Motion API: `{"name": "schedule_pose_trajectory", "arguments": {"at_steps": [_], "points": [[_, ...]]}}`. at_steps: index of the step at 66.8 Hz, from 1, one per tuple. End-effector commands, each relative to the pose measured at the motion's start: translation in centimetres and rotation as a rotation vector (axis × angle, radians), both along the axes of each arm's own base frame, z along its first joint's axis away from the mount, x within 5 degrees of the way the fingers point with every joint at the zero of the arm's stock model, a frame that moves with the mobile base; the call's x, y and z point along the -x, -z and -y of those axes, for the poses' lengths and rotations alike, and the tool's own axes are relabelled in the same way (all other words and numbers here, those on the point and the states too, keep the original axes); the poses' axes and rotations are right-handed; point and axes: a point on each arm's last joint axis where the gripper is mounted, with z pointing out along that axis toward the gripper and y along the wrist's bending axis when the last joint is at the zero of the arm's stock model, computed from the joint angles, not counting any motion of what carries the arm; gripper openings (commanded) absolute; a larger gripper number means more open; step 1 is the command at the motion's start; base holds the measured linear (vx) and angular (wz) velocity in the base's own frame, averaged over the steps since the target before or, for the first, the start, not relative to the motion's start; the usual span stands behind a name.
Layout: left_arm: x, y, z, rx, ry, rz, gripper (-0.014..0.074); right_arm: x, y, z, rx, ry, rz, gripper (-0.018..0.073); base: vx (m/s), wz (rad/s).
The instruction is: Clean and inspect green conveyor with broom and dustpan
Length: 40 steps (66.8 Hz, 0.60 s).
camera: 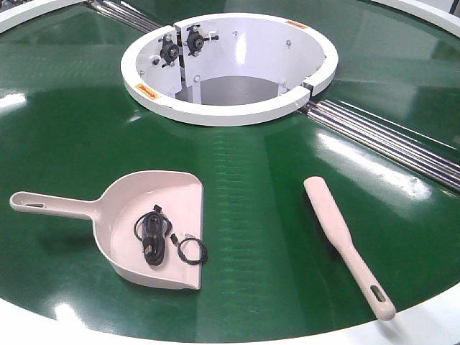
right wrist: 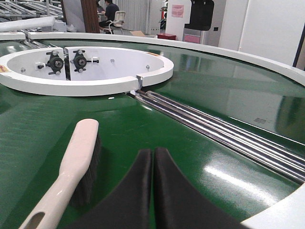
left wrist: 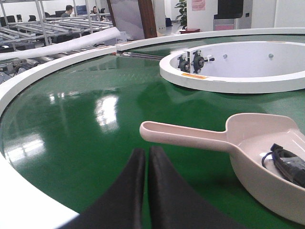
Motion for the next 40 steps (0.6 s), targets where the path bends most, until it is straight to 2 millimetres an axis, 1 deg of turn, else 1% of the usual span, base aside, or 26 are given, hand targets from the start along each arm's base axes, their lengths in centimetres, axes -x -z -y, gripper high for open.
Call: {"name": "schedule_pose_trajectory", "arguments": {"at_steps": [1, 40], "points": [[-0.04, -0.13, -0.09, 0.01, -0.01, 0.062, -0.0006, -0.02, -0.17, 0.07, 0.003, 0.009, 0.063, -0.0003, 0.0, 0.0], [-0.04, -0.13, -0.09, 0.01, -0.01, 0.062, -0.0006, -0.02, -0.16, 0.07, 0.003, 0.009, 0.062, -0.0003, 0.0, 0.0]]}}
